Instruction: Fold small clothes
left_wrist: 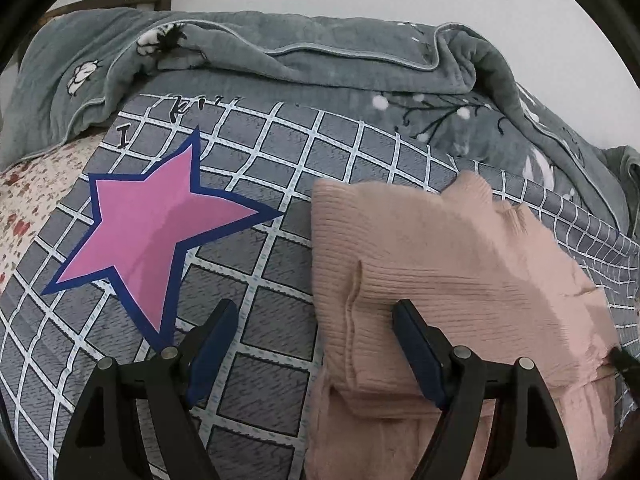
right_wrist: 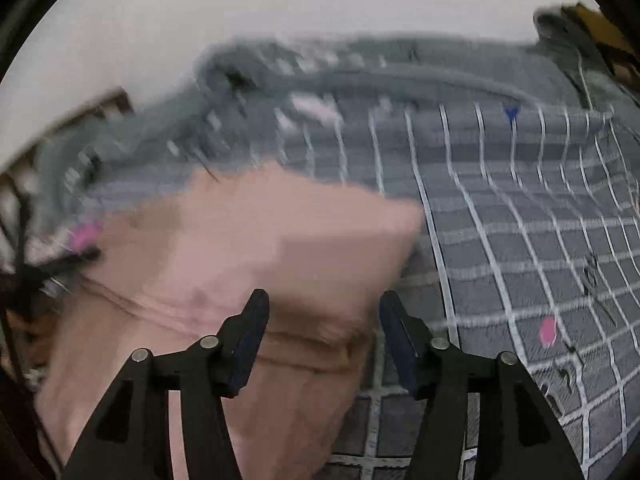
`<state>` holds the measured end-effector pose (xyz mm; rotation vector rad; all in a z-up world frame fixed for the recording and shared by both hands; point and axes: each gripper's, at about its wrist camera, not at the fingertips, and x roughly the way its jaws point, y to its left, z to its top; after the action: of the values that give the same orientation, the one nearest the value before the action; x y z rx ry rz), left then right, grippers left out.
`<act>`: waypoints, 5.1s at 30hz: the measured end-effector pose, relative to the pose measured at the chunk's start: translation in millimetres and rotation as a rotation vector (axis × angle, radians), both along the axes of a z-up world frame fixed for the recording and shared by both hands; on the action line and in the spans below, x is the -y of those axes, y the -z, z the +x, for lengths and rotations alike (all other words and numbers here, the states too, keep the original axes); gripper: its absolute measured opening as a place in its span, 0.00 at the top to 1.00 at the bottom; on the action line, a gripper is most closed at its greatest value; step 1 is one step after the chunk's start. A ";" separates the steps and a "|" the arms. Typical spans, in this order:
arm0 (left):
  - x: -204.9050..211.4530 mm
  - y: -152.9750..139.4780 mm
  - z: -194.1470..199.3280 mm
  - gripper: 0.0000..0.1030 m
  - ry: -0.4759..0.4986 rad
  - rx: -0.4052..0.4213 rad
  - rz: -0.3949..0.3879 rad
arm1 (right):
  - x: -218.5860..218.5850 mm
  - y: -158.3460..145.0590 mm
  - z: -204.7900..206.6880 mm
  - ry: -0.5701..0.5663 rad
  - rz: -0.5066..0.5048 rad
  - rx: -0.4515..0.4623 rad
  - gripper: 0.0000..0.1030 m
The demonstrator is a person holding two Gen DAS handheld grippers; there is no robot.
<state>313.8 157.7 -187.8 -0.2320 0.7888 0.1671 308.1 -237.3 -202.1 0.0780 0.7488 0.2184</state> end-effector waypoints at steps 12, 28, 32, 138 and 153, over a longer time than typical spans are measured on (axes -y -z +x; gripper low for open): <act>12.3 -1.3 -2.4 0.37 0.014 0.021 0.064 | 6.6 8.6 -4.3 0.033 0.037 -0.031 0.57; 10.1 -1.6 -6.1 0.44 0.032 0.034 0.028 | 9.6 5.4 -12.7 0.046 0.063 -0.013 0.72; 3.1 -1.0 -8.8 0.44 0.036 0.043 -0.028 | 10.9 5.0 -12.9 0.038 0.068 -0.018 0.72; 32.2 26.5 -280.8 0.41 0.085 0.093 -0.101 | -18.6 35.3 -261.5 -0.061 -0.037 0.073 0.72; 41.4 31.6 -275.8 0.41 0.108 0.083 -0.077 | -15.9 39.6 -259.6 -0.046 -0.017 0.086 0.92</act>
<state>38.0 116.3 -219.4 -0.2663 0.7243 0.0251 48.5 -221.3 -241.7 0.0354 0.6675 0.2577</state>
